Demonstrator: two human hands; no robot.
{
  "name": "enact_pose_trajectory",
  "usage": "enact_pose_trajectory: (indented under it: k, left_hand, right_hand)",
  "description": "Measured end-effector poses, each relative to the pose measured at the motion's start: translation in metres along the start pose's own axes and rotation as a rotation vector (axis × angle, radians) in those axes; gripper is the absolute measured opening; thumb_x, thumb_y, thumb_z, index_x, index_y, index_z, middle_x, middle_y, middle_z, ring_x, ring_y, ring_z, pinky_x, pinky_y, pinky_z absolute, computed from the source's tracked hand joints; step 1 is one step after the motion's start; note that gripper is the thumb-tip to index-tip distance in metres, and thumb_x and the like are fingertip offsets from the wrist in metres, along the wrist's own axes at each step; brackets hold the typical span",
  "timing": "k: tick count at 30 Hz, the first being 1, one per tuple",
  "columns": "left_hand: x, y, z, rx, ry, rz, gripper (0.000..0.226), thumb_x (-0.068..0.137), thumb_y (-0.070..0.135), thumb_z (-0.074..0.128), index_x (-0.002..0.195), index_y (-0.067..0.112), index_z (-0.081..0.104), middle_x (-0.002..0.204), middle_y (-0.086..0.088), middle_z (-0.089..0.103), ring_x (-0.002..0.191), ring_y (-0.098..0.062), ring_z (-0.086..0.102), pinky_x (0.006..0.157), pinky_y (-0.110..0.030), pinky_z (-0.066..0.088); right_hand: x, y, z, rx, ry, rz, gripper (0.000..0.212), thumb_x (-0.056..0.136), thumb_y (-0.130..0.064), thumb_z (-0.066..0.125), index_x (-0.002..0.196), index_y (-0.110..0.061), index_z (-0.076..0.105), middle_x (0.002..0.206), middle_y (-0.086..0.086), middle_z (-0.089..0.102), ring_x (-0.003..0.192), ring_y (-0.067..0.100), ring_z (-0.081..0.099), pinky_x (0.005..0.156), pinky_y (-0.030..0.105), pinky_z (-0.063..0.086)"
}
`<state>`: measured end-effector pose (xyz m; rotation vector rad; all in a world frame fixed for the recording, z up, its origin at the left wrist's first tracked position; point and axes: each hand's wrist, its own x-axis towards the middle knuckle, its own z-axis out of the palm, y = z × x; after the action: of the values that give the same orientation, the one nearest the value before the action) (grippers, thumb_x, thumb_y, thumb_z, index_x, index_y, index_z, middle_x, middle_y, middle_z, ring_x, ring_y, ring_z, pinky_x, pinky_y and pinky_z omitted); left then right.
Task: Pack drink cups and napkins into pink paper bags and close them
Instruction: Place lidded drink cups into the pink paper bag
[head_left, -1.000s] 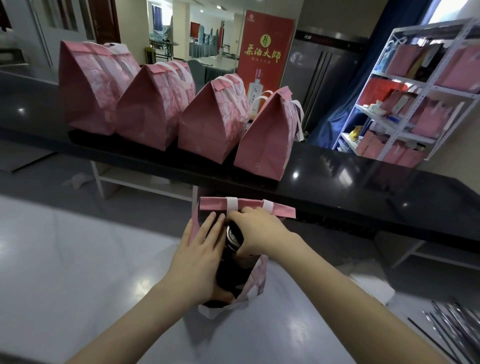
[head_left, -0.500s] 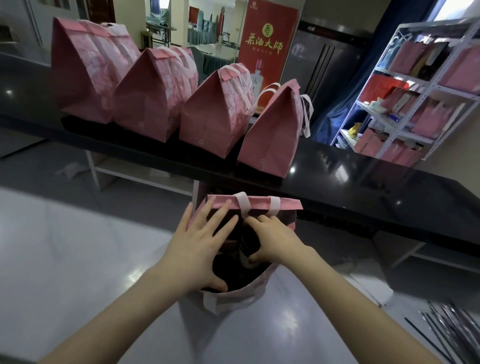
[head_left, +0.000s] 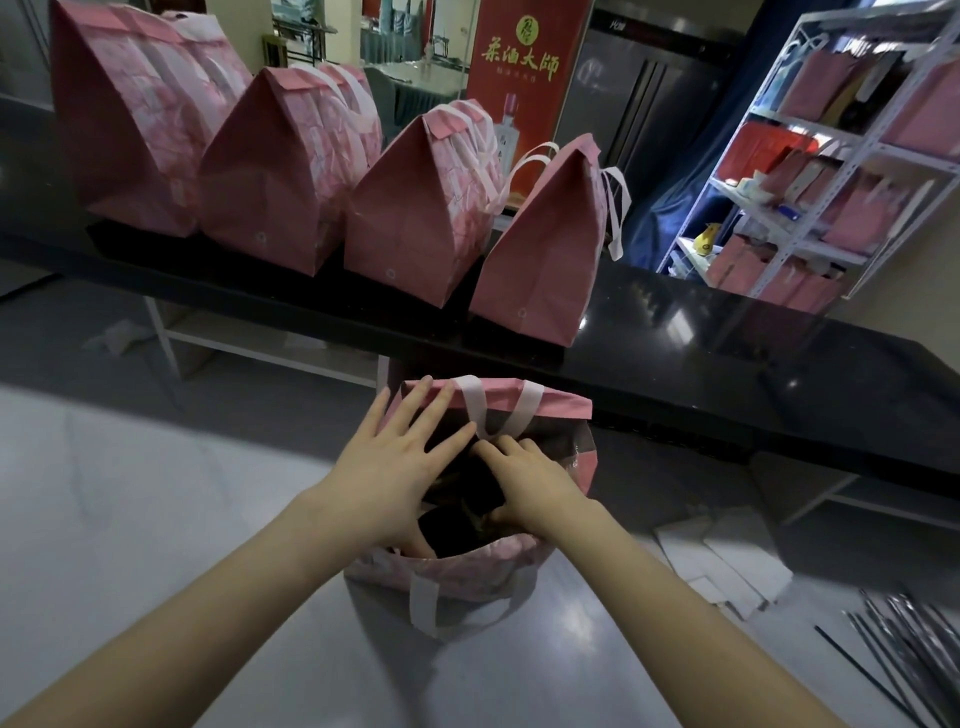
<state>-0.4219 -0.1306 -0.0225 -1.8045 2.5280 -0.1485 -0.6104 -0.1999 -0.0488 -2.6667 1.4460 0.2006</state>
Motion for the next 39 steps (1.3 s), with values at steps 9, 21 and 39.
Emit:
enact_pose_trajectory:
  k: [9,21,39]
  left_hand:
    - [0.005,-0.008,0.001,0.025,-0.022,0.009,0.123,0.066,0.075,0.064,0.151,0.031,-0.014,0.156,-0.01,-0.032,0.138,-0.029,-0.038,0.113,-0.051,-0.018]
    - [0.007,-0.022,0.001,0.032,-0.073,-0.018,0.126,0.063,0.077,0.066,0.152,0.029,-0.009,0.153,-0.01,-0.036,0.139,-0.028,-0.037,0.118,-0.056,-0.007]
    - [0.012,-0.047,0.021,-0.033,-0.068,-0.123,0.116,0.07,0.066,0.067,0.153,0.031,-0.006,0.157,-0.008,-0.029,0.141,-0.026,-0.033,0.118,-0.05,-0.008]
  right_hand:
    - [0.009,0.006,0.001,0.151,0.041,0.067,0.083,0.075,-0.042,0.076,0.141,-0.023,0.03,0.138,0.004,0.044,0.122,0.028,0.043,0.098,0.043,0.046]
    - [0.012,-0.002,0.0,0.124,0.124,0.012,0.073,0.067,-0.038,0.082,0.122,-0.02,0.038,0.124,0.002,0.045,0.11,0.023,0.044,0.085,0.037,0.051]
    - [0.066,-0.023,0.009,0.067,0.069,-0.006,0.085,0.074,-0.027,0.079,0.138,-0.02,0.024,0.136,0.011,0.037,0.126,0.035,0.034,0.092,0.047,0.05]
